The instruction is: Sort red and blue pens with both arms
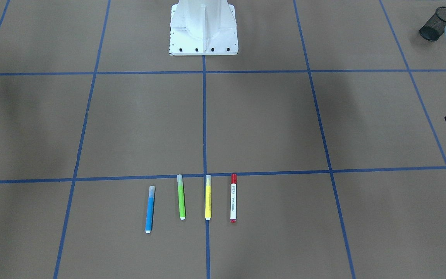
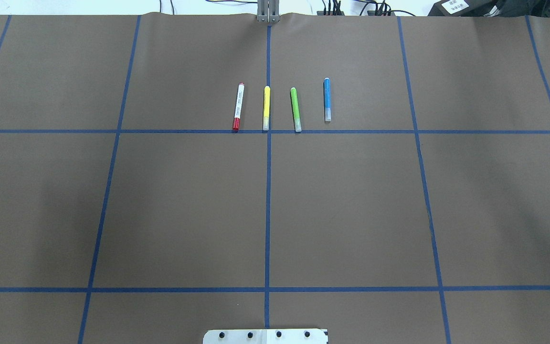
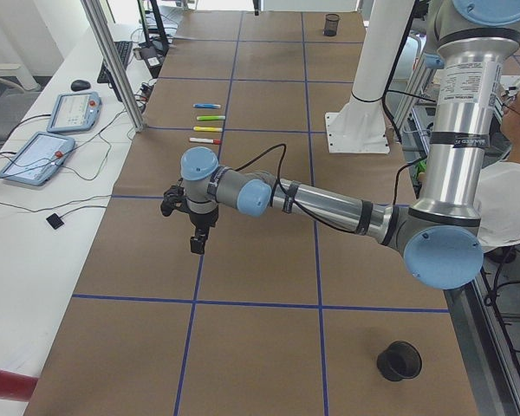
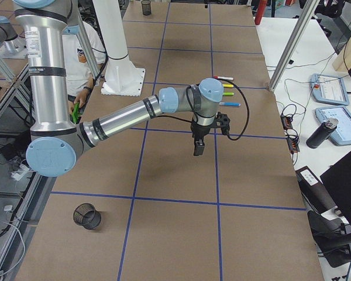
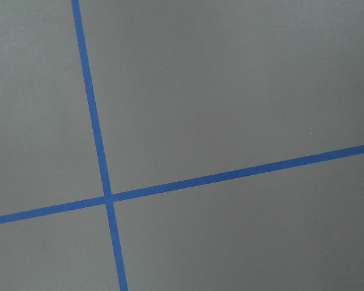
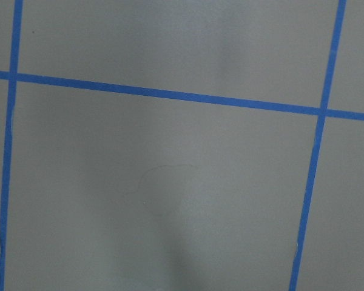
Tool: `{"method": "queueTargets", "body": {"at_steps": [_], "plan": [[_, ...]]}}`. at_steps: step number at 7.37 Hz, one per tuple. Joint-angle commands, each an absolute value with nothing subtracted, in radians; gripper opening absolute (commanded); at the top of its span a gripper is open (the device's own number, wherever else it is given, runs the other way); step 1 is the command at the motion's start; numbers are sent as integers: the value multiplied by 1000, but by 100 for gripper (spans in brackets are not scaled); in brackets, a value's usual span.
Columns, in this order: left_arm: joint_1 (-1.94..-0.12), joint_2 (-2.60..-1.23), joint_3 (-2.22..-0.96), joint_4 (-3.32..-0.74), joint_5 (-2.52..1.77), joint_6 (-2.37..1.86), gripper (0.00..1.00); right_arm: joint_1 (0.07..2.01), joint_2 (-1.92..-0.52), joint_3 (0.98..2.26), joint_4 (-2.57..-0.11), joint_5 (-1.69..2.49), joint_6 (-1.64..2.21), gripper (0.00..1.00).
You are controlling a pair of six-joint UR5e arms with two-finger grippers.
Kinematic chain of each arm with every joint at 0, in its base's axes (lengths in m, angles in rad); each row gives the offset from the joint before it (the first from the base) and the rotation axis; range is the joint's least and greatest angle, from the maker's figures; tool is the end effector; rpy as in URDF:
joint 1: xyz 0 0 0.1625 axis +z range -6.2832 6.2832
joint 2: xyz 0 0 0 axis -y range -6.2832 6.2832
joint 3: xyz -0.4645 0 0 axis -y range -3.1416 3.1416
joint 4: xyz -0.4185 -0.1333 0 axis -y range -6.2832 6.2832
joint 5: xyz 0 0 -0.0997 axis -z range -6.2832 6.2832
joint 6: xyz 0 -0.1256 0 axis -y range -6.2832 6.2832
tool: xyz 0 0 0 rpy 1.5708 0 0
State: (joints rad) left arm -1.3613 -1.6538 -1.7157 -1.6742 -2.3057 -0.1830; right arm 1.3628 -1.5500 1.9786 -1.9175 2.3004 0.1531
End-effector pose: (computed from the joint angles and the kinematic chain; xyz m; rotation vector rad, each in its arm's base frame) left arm 0.0707 -0.5685 0.5865 0.1682 0.7760 0.1468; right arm -0.0542 -0.4968 0.5381 -0.0540 -0.7316 -0.0823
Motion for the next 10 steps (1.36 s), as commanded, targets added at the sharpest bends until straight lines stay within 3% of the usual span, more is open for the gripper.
{"method": "queueTargets", "body": {"at_steps": [1, 10], "plan": [[-1365, -1637, -1745, -1692, -2359, -183, 100, 1384, -1584, 2026, -1917, 2304, 194, 100], [-1362, -1618, -1752, -1759, -2359, -244, 99, 1382, -1578, 2037, -1917, 2298, 235, 100]]}}
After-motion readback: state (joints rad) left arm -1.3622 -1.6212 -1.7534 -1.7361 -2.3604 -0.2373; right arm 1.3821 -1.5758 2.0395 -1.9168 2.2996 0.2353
